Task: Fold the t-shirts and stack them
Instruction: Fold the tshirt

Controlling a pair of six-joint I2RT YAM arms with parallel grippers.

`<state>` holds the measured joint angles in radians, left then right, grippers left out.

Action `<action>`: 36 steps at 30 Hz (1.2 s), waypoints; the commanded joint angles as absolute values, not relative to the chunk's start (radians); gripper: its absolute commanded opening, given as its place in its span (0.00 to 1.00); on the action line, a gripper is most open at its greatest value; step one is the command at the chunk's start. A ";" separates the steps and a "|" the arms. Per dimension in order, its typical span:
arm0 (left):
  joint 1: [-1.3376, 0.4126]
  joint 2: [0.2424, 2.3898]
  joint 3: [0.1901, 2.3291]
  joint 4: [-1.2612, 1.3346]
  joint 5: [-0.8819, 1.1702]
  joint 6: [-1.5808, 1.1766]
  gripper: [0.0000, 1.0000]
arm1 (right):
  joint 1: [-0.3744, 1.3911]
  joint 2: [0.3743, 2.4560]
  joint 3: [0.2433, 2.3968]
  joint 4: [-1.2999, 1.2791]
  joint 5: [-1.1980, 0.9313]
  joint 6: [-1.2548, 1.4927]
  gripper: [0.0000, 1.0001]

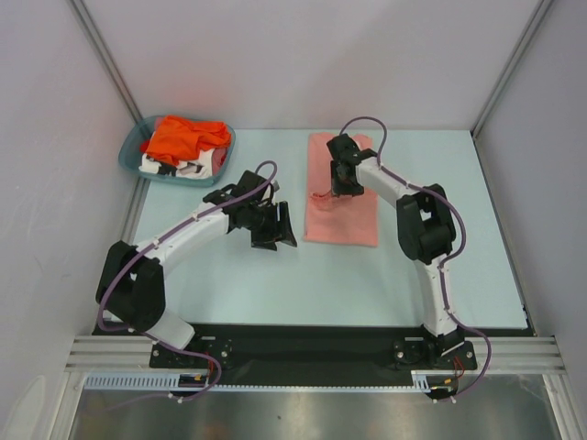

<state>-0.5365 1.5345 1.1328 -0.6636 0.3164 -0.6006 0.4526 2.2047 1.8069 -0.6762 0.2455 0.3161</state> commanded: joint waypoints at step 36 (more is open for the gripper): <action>-0.480 2.034 1.505 -0.598 0.411 -0.442 0.30 | 0.043 1.749 1.243 -0.571 -0.505 0.374 0.23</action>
